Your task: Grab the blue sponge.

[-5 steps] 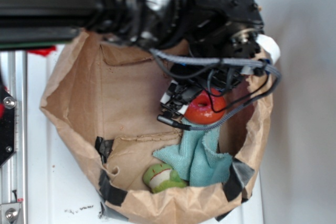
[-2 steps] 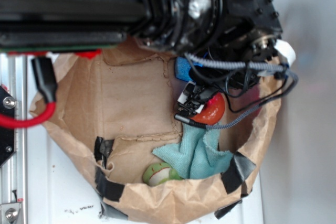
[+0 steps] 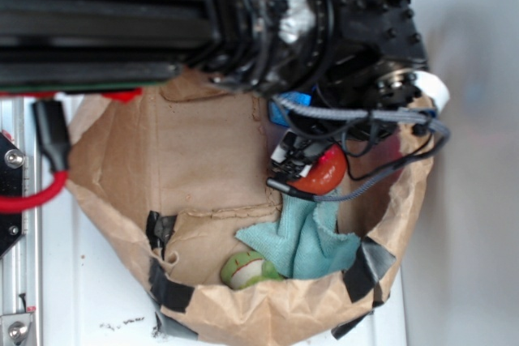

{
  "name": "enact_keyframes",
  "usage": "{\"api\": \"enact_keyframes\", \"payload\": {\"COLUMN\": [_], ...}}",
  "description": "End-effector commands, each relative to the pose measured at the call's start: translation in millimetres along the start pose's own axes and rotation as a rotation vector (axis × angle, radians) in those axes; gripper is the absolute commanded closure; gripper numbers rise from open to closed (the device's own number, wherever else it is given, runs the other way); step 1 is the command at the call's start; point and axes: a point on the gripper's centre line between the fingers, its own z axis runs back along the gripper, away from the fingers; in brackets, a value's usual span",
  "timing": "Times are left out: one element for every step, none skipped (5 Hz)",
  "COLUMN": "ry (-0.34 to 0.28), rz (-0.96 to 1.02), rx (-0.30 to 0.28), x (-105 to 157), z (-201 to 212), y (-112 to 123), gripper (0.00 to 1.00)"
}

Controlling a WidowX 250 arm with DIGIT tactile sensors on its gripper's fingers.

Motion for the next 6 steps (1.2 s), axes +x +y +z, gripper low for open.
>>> {"api": "enact_keyframes", "payload": {"ry": [-0.051,-0.051,-0.065,-0.112,-0.147,-0.098], "rz": [-0.012,-0.012,0.004,-0.045,-0.083,-0.031], "rx": [0.039,0.039,0.095,0.057,0.052,0.102], "x": [19.3,19.3,-5.3,-24.7,-33.4,-24.6], "z": [15.7,15.7,58.0,91.0,102.2,82.4], "y": [-5.7,-5.7,-18.7,-35.0,-43.9,-30.6], "gripper": [0.0,0.0,0.0,0.0,0.0,0.0]}}
